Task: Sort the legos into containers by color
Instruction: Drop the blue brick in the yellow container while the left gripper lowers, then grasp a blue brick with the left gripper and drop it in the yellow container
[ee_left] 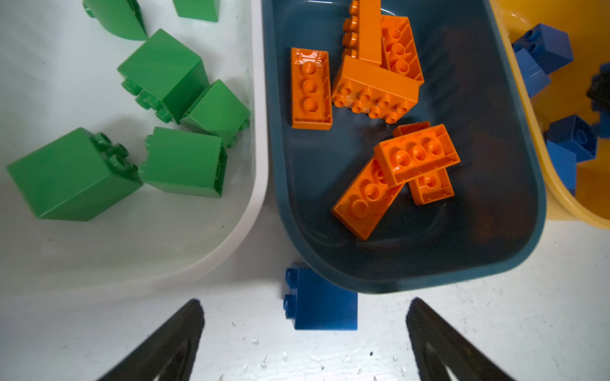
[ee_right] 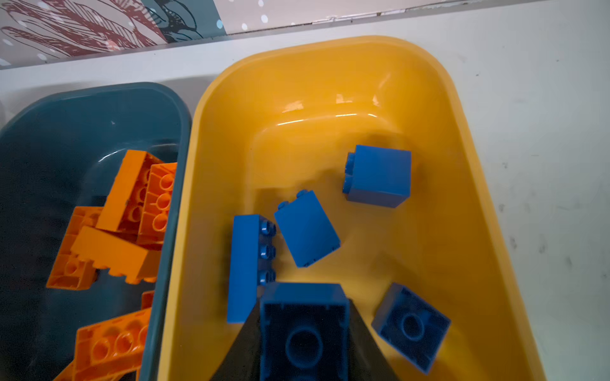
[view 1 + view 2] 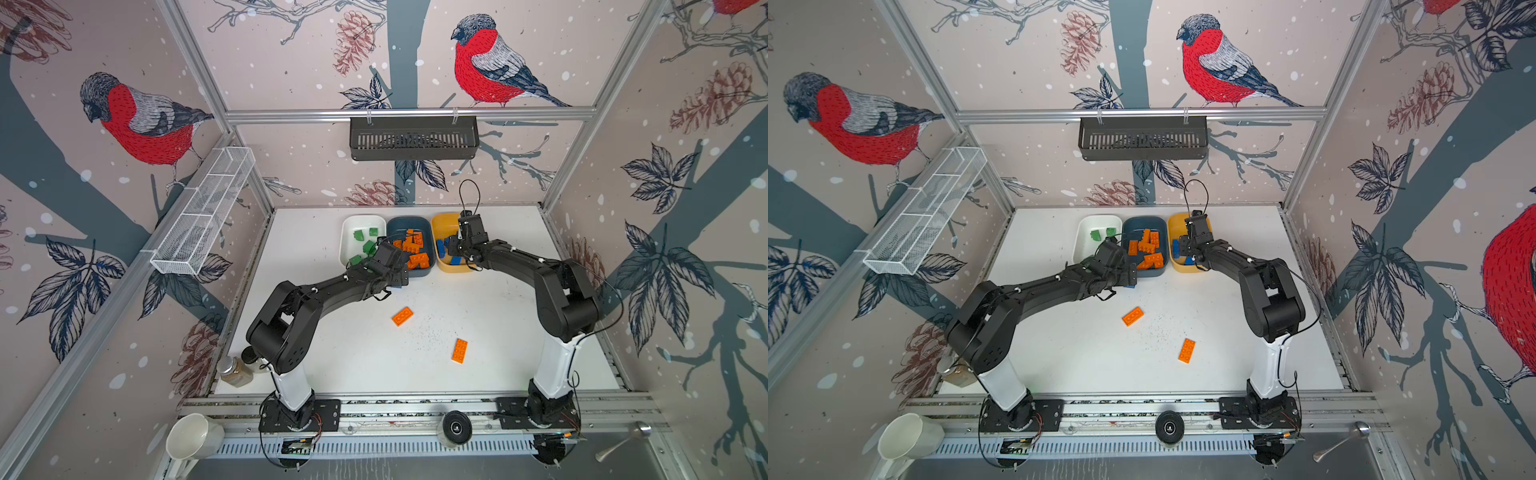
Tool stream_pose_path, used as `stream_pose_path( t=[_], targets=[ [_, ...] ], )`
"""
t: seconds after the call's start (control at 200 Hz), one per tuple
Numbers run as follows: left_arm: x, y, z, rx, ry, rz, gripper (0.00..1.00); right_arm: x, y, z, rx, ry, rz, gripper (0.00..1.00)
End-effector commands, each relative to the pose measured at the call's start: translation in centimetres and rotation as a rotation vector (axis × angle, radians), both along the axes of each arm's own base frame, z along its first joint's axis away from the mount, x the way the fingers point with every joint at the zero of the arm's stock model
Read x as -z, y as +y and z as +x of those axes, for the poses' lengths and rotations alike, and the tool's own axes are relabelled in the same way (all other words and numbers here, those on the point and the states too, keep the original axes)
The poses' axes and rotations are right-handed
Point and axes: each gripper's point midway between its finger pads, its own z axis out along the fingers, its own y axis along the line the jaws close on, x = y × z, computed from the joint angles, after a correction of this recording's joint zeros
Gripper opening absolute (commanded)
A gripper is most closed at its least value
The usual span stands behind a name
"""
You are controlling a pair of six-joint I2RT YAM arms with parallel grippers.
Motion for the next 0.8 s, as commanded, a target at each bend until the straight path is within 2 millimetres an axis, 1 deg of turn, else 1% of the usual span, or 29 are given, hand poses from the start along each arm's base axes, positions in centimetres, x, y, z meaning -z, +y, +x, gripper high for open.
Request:
stream_pose_path(
  t=[0.0,0.085,0.165,0.215,0.255,0.275,0.4,0.475,0.625,0.795],
  targets=[
    [0.5,-0.7,0.1,0.054,-0.007,0.005,0.94,1.2,-1.3,1.1,0.067,0.039,-0.038,0.37],
    [1.1,-0.8,0.2,0.06,0.005,0.008,0.91,1.5,-1.3,1.6,0.079,0.048,-0.033,0.42],
    [1.7,-0.8,0.2,0.058,0.011,0.015,0.9,1.5,-1.2,1.7,0.077,0.049,-0.022,0.51],
    [2.0,-0.8,0.4,0.057,0.015,0.021,0.88,1.2,-1.0,1.6,0.07,0.049,-0.017,0.58],
    [2.2,-1.0,0.4,0.062,0.019,0.022,0.86,0.7,-0.9,1.5,0.066,0.041,-0.011,0.67],
    [2.3,-1.1,0.5,0.065,0.021,0.02,0.85,0.6,-0.9,1.5,0.065,0.038,-0.009,0.7],
    [2.9,-1.7,0.6,0.085,0.037,0.018,0.79,-0.7,-0.8,0.9,0.06,0.017,0.0,0.77],
    [3.2,-1.8,0.6,0.089,0.043,0.019,0.78,-1.6,-0.6,0.4,0.052,0.003,0.013,0.81],
    [3.8,-2.0,0.3,0.092,0.061,0.015,0.76,-3.3,-0.6,-0.5,0.046,-0.025,0.032,1.0],
    [4.7,-2.5,0.0,0.105,0.083,0.018,0.7,-4.8,-1.0,-2.0,0.05,-0.053,0.05,1.0]
  ],
)
